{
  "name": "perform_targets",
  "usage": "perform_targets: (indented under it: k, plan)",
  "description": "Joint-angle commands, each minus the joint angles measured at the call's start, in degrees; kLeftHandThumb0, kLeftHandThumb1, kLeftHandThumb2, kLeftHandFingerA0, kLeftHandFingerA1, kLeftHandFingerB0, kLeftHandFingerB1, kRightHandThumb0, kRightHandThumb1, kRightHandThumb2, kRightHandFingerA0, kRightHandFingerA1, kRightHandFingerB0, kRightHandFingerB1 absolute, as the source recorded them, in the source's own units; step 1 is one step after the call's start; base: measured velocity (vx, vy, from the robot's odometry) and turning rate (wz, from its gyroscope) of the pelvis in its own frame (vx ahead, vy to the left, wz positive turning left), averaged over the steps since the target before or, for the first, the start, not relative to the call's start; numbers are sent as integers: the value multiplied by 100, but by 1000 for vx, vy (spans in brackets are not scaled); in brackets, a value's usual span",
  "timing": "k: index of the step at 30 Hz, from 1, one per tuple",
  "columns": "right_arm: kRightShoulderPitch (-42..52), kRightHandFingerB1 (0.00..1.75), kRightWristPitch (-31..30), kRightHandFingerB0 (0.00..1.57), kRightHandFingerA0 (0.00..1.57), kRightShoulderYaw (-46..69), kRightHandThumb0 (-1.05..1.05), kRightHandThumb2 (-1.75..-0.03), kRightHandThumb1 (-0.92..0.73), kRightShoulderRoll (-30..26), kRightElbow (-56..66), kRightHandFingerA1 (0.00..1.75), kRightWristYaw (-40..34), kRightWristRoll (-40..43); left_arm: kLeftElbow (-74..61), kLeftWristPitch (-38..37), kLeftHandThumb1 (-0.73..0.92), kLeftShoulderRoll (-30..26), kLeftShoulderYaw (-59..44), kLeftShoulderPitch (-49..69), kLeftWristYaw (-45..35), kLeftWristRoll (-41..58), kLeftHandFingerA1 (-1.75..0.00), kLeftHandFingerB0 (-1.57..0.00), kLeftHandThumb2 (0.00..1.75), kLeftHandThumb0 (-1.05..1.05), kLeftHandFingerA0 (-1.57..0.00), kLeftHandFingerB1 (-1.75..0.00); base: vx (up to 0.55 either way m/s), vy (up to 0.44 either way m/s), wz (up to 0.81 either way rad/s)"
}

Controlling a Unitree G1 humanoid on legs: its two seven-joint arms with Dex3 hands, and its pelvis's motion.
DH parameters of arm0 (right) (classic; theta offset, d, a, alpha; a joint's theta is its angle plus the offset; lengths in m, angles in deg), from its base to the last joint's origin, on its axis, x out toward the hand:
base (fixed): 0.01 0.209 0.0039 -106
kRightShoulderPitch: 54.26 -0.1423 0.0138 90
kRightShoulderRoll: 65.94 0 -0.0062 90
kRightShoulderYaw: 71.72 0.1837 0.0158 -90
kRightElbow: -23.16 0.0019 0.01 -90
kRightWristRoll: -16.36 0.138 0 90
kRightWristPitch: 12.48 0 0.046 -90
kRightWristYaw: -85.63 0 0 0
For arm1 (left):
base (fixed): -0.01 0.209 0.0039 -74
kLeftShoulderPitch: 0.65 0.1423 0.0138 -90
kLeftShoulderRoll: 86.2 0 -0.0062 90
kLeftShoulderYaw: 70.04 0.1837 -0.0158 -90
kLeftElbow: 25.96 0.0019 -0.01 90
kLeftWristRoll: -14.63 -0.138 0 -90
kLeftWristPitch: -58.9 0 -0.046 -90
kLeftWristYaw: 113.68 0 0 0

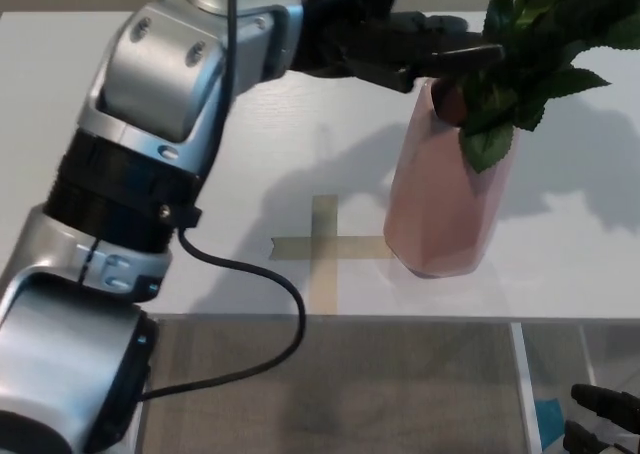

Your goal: Use the left hand to pick up the rose and then lift and insert it into the pink vase.

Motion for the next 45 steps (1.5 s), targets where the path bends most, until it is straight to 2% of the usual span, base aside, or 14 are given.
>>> perform_targets:
  k: [1,14,15,18,20,21,24,25,26,33,34,35,36,45]
  plan:
    - [52,49,-92,58,62,22,-19,-57,-60,14,-26,51,3,105,37,-76,44,-427,-192,-34,-592,84,0,0,56,-80,0,-1,0,0,0]
    - [120,48,-97,57,62,10,-19,-57,-60,31,-102,51,-34,83,-1121,454,45,-1737,-1524,1036,-1088,769,0,0,55,-75,0,-1,0,0,0]
    - [143,49,-75,58,62,4,-19,-57,-60,27,-130,51,-31,73,-1496,445,45,-1944,-1858,1479,-1191,944,0,0,55,-74,0,-1,0,0,0]
    - [166,49,-49,58,62,10,-19,-57,-60,24,-137,51,-10,81,-2002,406,44,-2069,-2221,2018,-1238,1126,0,0,55,-75,0,-1,0,0,0]
    - [168,49,-23,59,62,22,-19,-57,-60,21,-134,51,2,95,-2797,179,43,-2151,-2884,3081,-1318,1350,0,0,56,-75,0,-5,0,0,0]
    - [188,49,-13,59,63,21,-19,-57,-60,31,-135,51,6,95,-2995,132,40,-2160,-3041,3345,-1344,1383,0,0,78,-68,0,-9,0,0,0]
    - [215,50,-14,60,63,13,-19,-57,-60,27,-138,51,-16,79,-3579,-163,37,-2091,-3577,4264,-1450,1440,-9,0,77,-63,0,-13,0,0,0]
    - [291,50,10,60,63,7,-19,-57,-60,36,-115,52,-16,72,-3956,-387,35,-1983,-3939,4920,-1504,1399,-20,0,77,-59,0,-16,0,0,0]
    - [340,50,26,60,63,3,-19,-57,-60,38,-108,51,-19,66,-4188,-541,35,-1891,-4187,5369,-1543,1374,-23,0,77,-57,0,-16,0,0,0]
    - [400,48,8,58,63,-20,-20,-57,-60,35,-132,51,-71,20,-4511,-1153,34,-1538,-5197,7044,-2059,1479,-26,0,76,-56,0,-19,0,0,0]
    - [394,48,5,58,63,-21,-20,-57,-60,34,-144,51,-88,14,-4511,-1255,43,-1517,-5264,7188,-2120,1478,-27,0,54,-62,-2,-22,0,0,0]
    - [382,48,-14,58,64,-14,-20,-57,-60,37,-161,51,-104,18,-4493,-1450,34,-1427,-5489,7589,-2301,1494,-24,-1,68,-63,-4,-17,0,0,0]
    - [392,48,-19,58,64,-11,-20,-57,-60,38,-165,51,-108,20,-4474,-1595,33,-1355,-5633,7862,-2419,1491,-27,0,78,-56,0,-22,0,0,0]
    - [488,49,50,59,64,24,-19,-57,-60,27,-192,52,-53,49,-3709,-2691,35,-842,-6336,9393,-3113,1564,-26,0,78,-59,0,-16,0,0,0]
